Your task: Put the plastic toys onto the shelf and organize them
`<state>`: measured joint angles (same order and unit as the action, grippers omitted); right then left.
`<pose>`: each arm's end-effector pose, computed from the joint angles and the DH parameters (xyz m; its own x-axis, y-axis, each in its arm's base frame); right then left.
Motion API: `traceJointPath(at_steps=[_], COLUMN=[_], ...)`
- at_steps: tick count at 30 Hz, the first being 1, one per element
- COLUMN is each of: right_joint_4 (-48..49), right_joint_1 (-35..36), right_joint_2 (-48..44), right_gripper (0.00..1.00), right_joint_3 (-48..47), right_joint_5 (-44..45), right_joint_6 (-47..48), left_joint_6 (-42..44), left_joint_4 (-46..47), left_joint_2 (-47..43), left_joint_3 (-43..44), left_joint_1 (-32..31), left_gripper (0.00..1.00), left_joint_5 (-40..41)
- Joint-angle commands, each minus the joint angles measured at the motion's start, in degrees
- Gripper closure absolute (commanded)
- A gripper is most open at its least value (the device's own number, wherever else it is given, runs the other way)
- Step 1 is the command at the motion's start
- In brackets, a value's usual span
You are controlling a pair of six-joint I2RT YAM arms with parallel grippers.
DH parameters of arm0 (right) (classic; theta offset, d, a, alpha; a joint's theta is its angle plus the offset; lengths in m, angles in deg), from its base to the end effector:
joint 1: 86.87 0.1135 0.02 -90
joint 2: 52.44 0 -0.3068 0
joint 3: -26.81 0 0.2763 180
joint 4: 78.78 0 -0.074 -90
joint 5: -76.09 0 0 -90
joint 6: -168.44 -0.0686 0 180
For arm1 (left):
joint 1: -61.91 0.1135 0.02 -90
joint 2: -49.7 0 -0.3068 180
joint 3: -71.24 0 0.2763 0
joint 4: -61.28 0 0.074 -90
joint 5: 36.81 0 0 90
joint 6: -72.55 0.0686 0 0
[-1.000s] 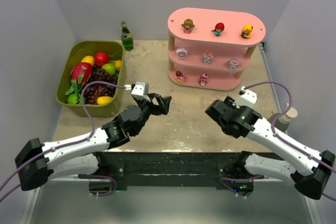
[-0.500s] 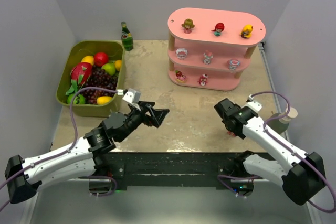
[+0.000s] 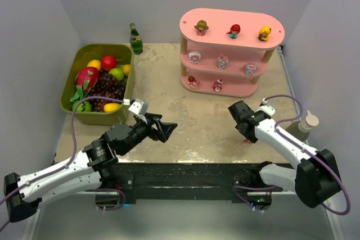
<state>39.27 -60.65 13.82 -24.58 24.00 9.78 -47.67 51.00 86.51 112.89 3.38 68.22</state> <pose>0.1915 0.0473 0.1987 -0.5255 0.5604 -0.6402 0.7325 0.6808 -0.0053 0.1140 -0.1522 0.3073 -0.3895 -0.2947 -0.8726 0.5704 0.6666 -0.4798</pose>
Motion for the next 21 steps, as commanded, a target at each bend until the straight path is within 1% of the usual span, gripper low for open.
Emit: traceJointPath(at_steps=[1, 4, 5, 7, 8, 11, 12, 15, 21], right_joint_4=[3.2, 3.5, 3.8, 4.8, 5.1, 7.2, 8.9, 12.4, 15.8], right_joint_1=[-1.1, -1.8, -1.9, -2.0, -2.1, -2.0, -2.0, -2.1, -2.1], right_joint_2=[0.0, 0.7, 0.8, 1.2, 1.4, 1.9, 2.2, 4.0, 11.3], right_gripper=[0.44, 0.55, 0.62, 0.72, 0.8, 0.93, 0.99, 1.0, 1.0], right_joint_3=[0.2, 0.4, 0.7, 1.0, 0.9, 0.6, 0.4, -0.7, -7.3], right_joint_5=[0.6, 0.8, 0.8, 0.3, 0.1, -1.1, -1.3, -2.5, -1.7], right_joint_6=[1.0, 1.3, 1.3, 1.6, 1.8, 2.9, 3.4, 5.5, 6.3], left_joint_6=[1.4, 1.7, 1.7, 1.7, 1.7, 1.8, 1.8, 1.8, 1.8], left_joint_4=[1.0, 1.3, 1.4, 1.5, 1.5, 1.6, 1.6, 1.4, 0.8], left_joint_2=[0.2, 1.1, 1.5, 2.0, 2.2, 2.5, 2.5, 2.4, 2.9], left_joint_3=[-1.3, -1.2, -1.3, -1.3, -1.4, -1.6, -1.7, -1.8, -1.9], left_joint_1=[0.1, 0.1, 0.1, 0.1, 0.1, 0.1, 0.1, 0.2, 0.1], left_gripper=[0.1, 0.1, 0.1, 0.1, 0.1, 0.1, 0.1, 0.1, 0.1], left_joint_5=[0.3, 0.2, 0.1, 0.0, 0.0, -0.1, 0.1, 0.7, 2.6])
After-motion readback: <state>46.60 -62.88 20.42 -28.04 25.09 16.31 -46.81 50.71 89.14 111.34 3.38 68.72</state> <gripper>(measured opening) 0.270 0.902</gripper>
